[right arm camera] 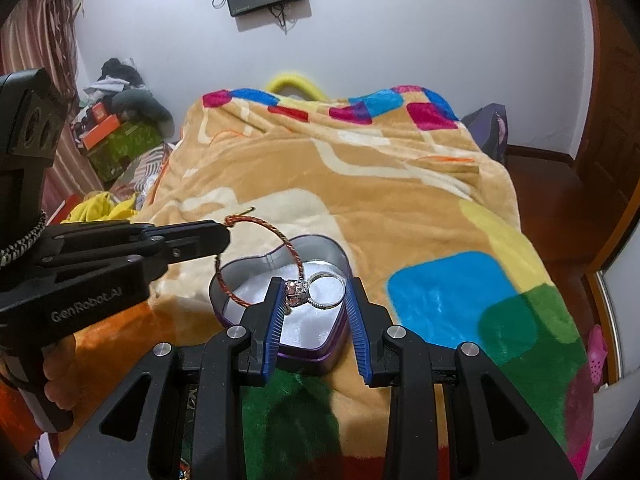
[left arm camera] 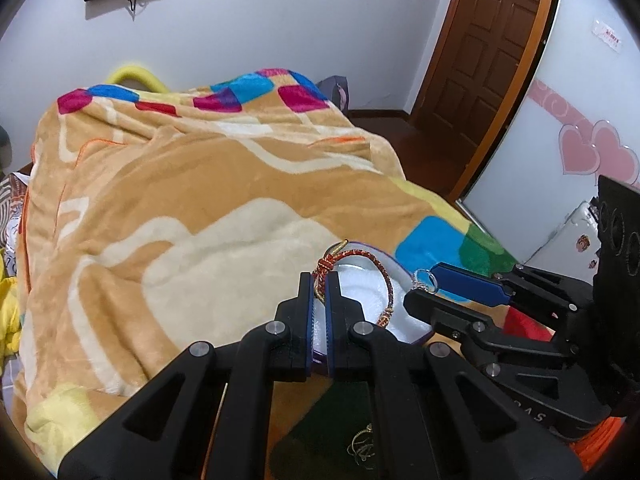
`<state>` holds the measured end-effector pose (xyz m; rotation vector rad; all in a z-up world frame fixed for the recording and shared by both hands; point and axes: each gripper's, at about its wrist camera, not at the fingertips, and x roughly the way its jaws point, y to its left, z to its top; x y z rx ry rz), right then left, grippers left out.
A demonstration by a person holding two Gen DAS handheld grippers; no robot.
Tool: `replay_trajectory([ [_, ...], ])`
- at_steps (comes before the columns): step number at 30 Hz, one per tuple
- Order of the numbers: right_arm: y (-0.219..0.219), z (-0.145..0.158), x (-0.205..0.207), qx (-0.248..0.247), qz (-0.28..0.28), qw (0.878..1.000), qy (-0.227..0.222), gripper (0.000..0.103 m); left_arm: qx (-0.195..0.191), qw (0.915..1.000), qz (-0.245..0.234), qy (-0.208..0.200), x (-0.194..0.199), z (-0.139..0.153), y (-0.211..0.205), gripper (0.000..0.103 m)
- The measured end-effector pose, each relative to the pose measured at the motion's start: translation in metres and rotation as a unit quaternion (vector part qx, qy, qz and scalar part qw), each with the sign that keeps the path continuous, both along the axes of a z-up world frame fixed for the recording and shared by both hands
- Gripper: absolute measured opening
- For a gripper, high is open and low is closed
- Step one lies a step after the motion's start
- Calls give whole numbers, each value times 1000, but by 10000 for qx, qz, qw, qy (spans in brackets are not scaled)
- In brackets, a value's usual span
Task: Organize jewelry
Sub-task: 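Carry the bracelet into the purple heart tin and open the left tool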
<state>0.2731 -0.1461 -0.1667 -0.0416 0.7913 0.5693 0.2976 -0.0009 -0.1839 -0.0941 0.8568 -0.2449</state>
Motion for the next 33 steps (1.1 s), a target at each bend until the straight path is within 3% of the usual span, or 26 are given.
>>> replay_trajectory([
  [11,3,-5,8,-113,40,9998,141,28,85,9996,-94,246,5,-11,-5,3],
  [25,5,6,3,-213,86,9996,136,28,143,9998,-37,129,-10,6,1,8],
  [33,-3,29,-17,-143,-7,9998,-127,30,330,9993,11,-176,-37,31,3,24],
])
